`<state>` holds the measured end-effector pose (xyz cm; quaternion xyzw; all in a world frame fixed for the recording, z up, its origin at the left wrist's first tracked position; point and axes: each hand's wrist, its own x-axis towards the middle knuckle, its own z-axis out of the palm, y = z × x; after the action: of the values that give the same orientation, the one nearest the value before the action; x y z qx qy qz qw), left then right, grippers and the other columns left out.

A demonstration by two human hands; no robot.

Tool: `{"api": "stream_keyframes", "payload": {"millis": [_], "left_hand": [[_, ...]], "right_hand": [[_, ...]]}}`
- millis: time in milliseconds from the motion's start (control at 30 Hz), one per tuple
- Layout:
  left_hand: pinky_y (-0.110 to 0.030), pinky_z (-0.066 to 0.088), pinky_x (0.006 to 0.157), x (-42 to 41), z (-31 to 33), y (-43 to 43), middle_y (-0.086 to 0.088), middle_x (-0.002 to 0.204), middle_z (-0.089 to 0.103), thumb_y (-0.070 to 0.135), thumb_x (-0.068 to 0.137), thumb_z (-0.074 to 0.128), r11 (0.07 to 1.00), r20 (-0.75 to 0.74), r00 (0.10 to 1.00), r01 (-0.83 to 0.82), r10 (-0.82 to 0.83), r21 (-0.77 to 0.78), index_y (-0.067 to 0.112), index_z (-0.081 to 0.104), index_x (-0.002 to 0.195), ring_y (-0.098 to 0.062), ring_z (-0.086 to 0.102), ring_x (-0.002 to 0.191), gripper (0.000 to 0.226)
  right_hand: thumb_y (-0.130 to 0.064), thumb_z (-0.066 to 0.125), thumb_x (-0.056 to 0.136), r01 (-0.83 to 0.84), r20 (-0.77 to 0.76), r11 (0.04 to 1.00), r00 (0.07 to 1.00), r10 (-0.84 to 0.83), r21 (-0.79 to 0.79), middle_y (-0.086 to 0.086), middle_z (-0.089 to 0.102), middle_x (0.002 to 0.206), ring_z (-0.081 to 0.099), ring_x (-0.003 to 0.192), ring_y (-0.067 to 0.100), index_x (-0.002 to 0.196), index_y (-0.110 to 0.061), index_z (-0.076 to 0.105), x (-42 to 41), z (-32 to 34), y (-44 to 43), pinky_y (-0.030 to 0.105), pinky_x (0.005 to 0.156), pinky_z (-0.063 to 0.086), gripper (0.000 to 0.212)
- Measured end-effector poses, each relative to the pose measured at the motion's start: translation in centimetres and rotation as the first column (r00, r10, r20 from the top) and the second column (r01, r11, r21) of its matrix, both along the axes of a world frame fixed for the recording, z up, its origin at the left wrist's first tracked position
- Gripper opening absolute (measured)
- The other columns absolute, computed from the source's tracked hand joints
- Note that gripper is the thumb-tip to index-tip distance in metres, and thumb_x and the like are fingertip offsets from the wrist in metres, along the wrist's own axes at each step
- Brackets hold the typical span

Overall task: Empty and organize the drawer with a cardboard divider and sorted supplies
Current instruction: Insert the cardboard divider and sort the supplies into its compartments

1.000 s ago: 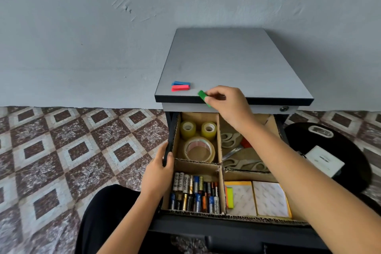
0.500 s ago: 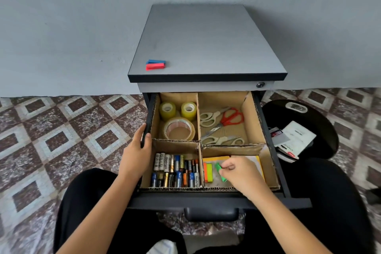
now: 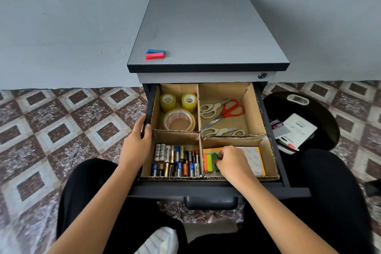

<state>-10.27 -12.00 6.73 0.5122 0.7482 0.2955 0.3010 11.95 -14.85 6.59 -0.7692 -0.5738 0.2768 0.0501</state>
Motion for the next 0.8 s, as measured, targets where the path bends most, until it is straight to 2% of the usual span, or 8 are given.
{"api": "stream_keyframes", "payload": {"millis": [133,200,367,433,500,633,733,800], "left_hand": [[-0.027,0.04,0.05,-0.1,-0.1,0.0,0.003,0.075,0.06,0.039,0.1,0.033,1.0,0.007,1.0,-0.003,0.003,-0.013,0.037,0.03,0.144,-0.018,0.056,0.058,0.044],[-0.027,0.04,0.05,-0.1,-0.1,0.0,0.006,0.075,0.058,0.039,0.1,0.033,1.0,0.012,1.0,-0.002,0.002,-0.011,0.037,0.029,0.144,-0.018,0.056,0.059,0.044],[-0.027,0.043,0.053,0.0,0.0,0.0,0.015,0.077,0.049,0.038,0.1,0.033,1.0,0.015,1.0,-0.002,0.002,-0.003,0.036,0.029,0.144,-0.019,0.059,0.062,0.045],[-0.028,0.044,0.054,0.0,0.0,0.0,0.017,0.076,0.049,0.039,0.1,0.033,1.0,0.018,1.0,0.0,0.0,0.0,0.037,0.03,0.144,-0.02,0.058,0.061,0.044],[-0.029,0.044,0.054,0.0,0.0,0.0,0.014,0.08,0.051,0.039,0.1,0.034,1.0,0.021,1.0,0.002,-0.002,-0.002,0.038,0.03,0.144,-0.019,0.057,0.061,0.044],[-0.027,0.044,0.056,-0.1,0.1,0.1,0.008,0.093,0.05,0.039,0.1,0.034,1.0,0.013,1.0,0.003,-0.003,0.002,0.037,0.03,0.144,-0.017,0.059,0.065,0.045],[-0.027,0.042,0.051,-0.2,0.0,0.1,0.005,0.089,0.059,0.039,0.1,0.034,1.0,0.029,1.0,0.012,-0.012,0.005,0.037,0.029,0.144,-0.016,0.055,0.058,0.044],[-0.028,0.043,0.052,-0.3,0.0,0.1,0.0,0.094,0.062,0.039,0.099,0.034,1.0,0.035,0.999,0.012,-0.013,0.012,0.038,0.029,0.143,-0.016,0.053,0.055,0.044]], "right_hand": [[-0.018,0.056,0.091,-0.017,0.034,0.999,0.999,0.015,0.038,0.007,0.062,0.088,0.057,0.079,0.022,0.096,-0.007,0.066,0.0,-0.1,-0.2,0.024,0.061,0.036,0.015],[-0.019,0.056,0.091,-0.009,0.041,0.999,0.999,0.007,0.043,0.004,0.058,0.079,0.054,0.073,0.021,0.092,-0.008,0.067,0.1,-0.1,-0.3,0.024,0.059,0.036,0.016],[-0.016,0.056,0.09,0.021,-0.029,1.0,0.999,-0.021,-0.008,0.009,0.066,0.078,0.064,0.073,0.023,0.086,-0.006,0.07,0.4,-0.2,0.2,0.022,0.053,0.041,0.017],[-0.015,0.055,0.09,0.032,-0.054,0.999,0.998,-0.032,-0.016,0.01,0.068,0.079,0.067,0.072,0.024,0.087,-0.007,0.07,0.4,-0.5,0.4,0.023,0.058,0.05,0.017],[-0.014,0.055,0.091,0.051,-0.081,0.999,0.995,-0.052,-0.015,0.011,0.069,0.081,0.068,0.073,0.025,0.09,-0.007,0.071,0.3,-0.6,0.5,0.031,0.067,0.057,0.017],[-0.014,0.054,0.091,0.034,-0.082,0.999,0.996,-0.034,0.001,0.011,0.07,0.08,0.068,0.072,0.025,0.085,-0.006,0.071,0.4,-0.1,0.3,0.032,0.069,0.058,0.02],[-0.015,0.053,0.091,0.005,-0.104,0.999,0.995,0.0,0.048,0.016,0.07,0.075,0.068,0.071,0.028,0.075,-0.001,0.069,0.6,1.0,0.0,0.035,0.067,0.057,0.027],[-0.018,0.054,0.092,0.0,-0.142,0.992,0.99,0.018,0.125,0.015,0.069,0.073,0.067,0.07,0.026,0.076,-0.001,0.069,0.6,2.5,0.2,0.036,0.068,0.056,0.028]]}}
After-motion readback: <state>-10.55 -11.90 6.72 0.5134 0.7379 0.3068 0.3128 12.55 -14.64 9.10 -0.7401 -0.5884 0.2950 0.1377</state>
